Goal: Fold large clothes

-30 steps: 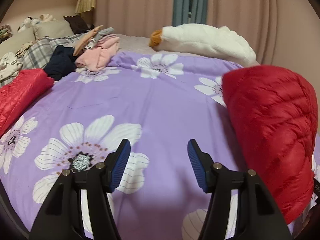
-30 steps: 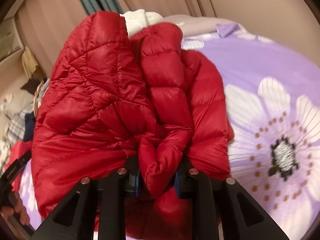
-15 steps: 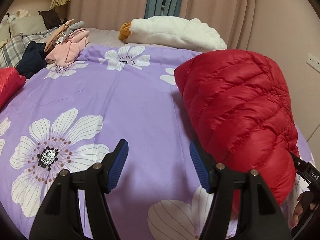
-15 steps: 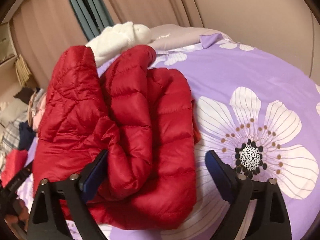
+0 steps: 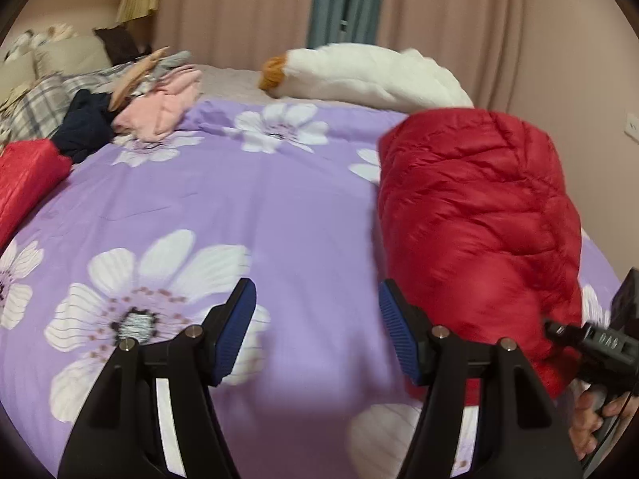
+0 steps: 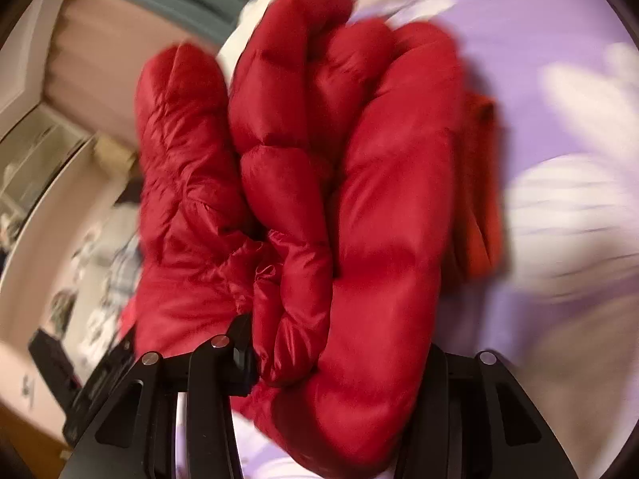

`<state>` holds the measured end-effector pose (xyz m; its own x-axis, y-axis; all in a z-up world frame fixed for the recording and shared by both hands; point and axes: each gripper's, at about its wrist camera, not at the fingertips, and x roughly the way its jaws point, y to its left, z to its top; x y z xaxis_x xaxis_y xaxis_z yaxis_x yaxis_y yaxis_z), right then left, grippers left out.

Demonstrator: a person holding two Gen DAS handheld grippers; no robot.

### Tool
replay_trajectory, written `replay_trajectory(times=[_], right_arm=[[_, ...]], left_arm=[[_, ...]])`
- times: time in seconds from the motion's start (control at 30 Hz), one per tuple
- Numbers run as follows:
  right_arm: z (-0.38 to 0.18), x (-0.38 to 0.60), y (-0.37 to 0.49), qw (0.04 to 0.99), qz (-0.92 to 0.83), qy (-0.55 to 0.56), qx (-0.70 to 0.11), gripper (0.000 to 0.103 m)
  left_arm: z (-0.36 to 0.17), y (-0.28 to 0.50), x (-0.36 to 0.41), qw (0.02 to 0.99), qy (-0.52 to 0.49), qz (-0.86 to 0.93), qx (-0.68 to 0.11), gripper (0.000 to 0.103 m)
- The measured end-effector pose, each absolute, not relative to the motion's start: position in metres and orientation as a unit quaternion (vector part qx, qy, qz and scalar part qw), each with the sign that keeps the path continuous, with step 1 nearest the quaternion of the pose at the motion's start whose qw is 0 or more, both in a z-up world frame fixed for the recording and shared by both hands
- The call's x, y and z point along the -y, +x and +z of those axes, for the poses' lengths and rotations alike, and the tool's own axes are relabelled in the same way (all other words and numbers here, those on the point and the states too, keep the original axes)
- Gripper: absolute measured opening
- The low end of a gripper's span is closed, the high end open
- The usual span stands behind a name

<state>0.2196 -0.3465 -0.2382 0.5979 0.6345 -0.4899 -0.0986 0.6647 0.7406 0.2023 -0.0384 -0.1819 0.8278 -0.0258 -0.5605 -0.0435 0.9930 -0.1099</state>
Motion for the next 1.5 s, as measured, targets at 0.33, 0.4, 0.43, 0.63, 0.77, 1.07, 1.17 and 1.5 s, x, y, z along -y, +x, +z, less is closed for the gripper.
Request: replay_trajectory(times=[0.33, 0.4, 0.43, 0.63, 0.77, 1.07, 1.17, 1.5], right_arm=[[-0.224, 0.272, 0.219, 0.818, 0.294, 0.312, -0.383, 0.039], [-0.218, 0.268, 0.217, 0.819, 0.310, 0.288, -0.387, 0.038], [-0.216, 0.267, 0.212, 0.822, 0.317, 0.274, -0.386, 0.038], [-0.217, 0.289, 0.213, 0.848, 0.248, 0.259, -0.390, 0.038], [-0.202, 0.301, 0.209, 0.893, 0.154, 0.213, -0.366, 0.038], [-0.201, 0.274, 0.209, 0.911, 0.128, 0.143, -0.365, 0.045], [-0.200, 0.309, 0.201, 0.899, 0.129, 0.198, -0.369, 0.075], [-0.176, 0.325, 0.170, 0.912, 0.124, 0.210, -0.328, 0.085]], left_arm=[[-0.184, 0.202, -0.036, 0.949, -0.092, 0.067, -0.294, 0.065], [-0.180, 0.201, -0.045, 0.950, -0.107, 0.068, -0.286, 0.065], [-0.178, 0.201, -0.047, 0.950, -0.108, 0.068, -0.284, 0.065], [-0.177, 0.198, -0.045, 0.952, -0.099, 0.070, -0.282, 0.065], [-0.180, 0.196, -0.042, 0.949, -0.107, 0.060, -0.290, 0.065], [-0.188, 0.201, -0.014, 0.949, -0.070, 0.029, -0.305, 0.065], [-0.184, 0.200, -0.012, 0.951, -0.076, 0.024, -0.299, 0.065], [-0.184, 0.204, -0.006, 0.949, -0.084, 0.016, -0.303, 0.066]])
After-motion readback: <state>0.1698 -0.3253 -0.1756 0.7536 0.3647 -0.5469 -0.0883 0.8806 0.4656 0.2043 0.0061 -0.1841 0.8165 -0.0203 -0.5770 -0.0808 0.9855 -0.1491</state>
